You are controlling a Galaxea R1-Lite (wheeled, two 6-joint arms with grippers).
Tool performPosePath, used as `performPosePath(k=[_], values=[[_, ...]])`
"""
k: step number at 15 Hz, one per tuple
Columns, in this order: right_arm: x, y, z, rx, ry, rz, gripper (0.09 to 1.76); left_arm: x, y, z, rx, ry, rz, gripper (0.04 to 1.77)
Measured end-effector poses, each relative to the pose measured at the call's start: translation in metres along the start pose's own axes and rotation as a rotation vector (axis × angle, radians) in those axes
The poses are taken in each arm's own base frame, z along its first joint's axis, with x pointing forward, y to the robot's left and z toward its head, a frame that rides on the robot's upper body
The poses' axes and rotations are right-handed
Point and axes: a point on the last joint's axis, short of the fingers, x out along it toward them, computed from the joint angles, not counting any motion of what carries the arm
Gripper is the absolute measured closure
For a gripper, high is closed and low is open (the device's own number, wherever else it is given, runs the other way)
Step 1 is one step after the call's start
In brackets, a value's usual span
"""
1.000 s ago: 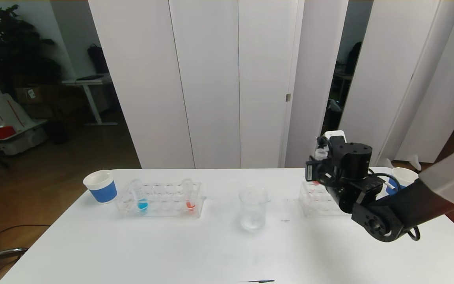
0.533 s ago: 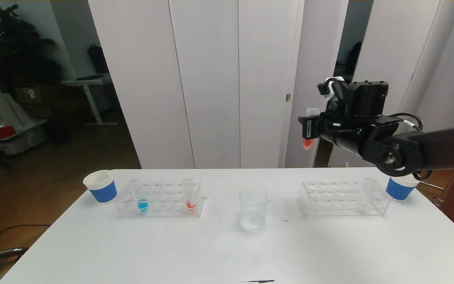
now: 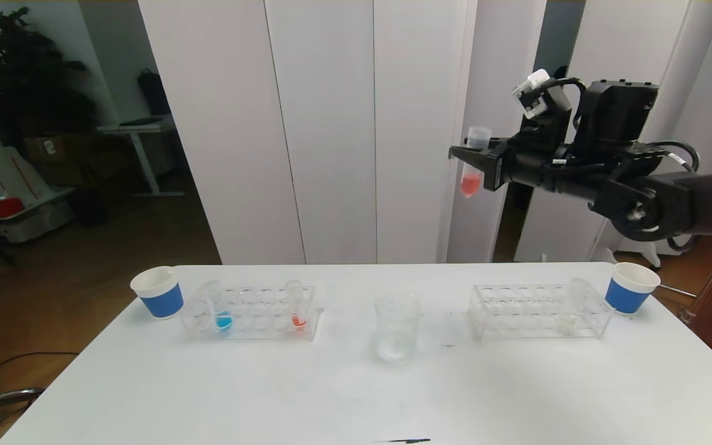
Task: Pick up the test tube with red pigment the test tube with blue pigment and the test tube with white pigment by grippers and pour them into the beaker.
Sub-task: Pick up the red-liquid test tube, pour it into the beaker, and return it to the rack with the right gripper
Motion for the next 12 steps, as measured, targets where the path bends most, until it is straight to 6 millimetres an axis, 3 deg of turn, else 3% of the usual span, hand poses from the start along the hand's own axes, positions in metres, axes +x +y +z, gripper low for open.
performPosePath(k=[3, 7, 12], values=[[0.011, 0.0, -0.017, -0.147, -0.05, 0.01, 1.26, 0.0, 0.0, 0.0, 0.0, 0.0, 0.0, 0.07], [0.026, 0.023, -0.034, -0.213, -0.041, 0.087, 1.26, 0.0, 0.0, 0.0, 0.0, 0.0, 0.0, 0.07], [0.03, 0.041, -0.05, -0.364, -0.091, 0.251, 1.26, 0.0, 0.0, 0.0, 0.0, 0.0, 0.0, 0.07]])
